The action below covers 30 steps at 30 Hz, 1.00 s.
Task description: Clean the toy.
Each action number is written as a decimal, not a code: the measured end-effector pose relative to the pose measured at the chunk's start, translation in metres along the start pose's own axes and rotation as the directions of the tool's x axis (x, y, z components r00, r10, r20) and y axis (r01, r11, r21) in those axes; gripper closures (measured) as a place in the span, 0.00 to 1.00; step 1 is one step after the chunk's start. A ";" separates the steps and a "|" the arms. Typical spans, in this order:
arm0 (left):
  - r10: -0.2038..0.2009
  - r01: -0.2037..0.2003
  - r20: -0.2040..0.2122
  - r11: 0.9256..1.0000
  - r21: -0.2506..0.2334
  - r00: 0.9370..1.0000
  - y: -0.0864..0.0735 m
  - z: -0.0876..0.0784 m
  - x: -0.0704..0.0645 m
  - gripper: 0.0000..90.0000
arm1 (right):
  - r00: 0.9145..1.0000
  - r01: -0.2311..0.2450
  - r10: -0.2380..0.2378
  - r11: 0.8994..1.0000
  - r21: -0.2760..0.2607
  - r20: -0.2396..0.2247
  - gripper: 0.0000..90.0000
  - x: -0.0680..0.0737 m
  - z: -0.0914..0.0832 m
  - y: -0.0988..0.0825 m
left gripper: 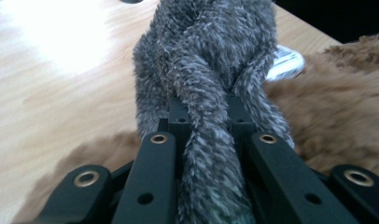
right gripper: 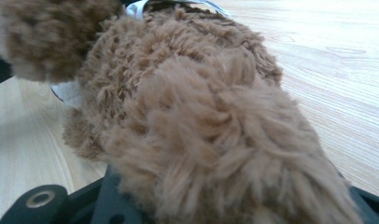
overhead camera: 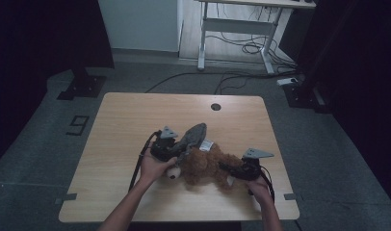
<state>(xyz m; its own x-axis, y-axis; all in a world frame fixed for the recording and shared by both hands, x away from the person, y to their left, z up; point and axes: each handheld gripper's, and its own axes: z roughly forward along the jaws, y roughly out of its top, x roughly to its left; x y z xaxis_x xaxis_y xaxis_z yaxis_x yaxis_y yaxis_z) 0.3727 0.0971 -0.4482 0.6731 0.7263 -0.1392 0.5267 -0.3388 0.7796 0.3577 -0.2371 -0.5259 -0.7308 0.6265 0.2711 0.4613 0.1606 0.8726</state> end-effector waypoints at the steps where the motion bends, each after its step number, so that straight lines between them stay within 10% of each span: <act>1: -0.004 0.004 0.003 1.000 -0.009 1.000 -0.005 -0.004 0.002 0.86 | 1.000 0.002 -0.002 1.000 0.002 -0.004 0.62 0.000 0.000 0.000; 18: -0.015 0.010 -0.071 0.997 -0.072 0.997 -0.028 -0.054 0.022 0.86 | 1.000 0.008 -0.008 1.000 0.011 -0.030 0.61 0.002 0.002 -0.002; 30: -0.110 0.099 -0.162 0.992 -0.075 0.981 -0.071 -0.074 0.051 0.86 | 1.000 -0.006 0.006 1.000 0.014 -0.026 0.61 0.001 0.003 -0.003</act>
<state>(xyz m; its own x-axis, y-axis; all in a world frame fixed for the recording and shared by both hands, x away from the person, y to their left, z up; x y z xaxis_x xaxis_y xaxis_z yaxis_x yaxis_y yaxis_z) 0.3316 0.2027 -0.4651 0.5182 0.8463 -0.1237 0.5504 -0.2193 0.8056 0.3571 -0.2348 -0.5289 -0.7408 0.6074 0.2869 0.4723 0.1673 0.8654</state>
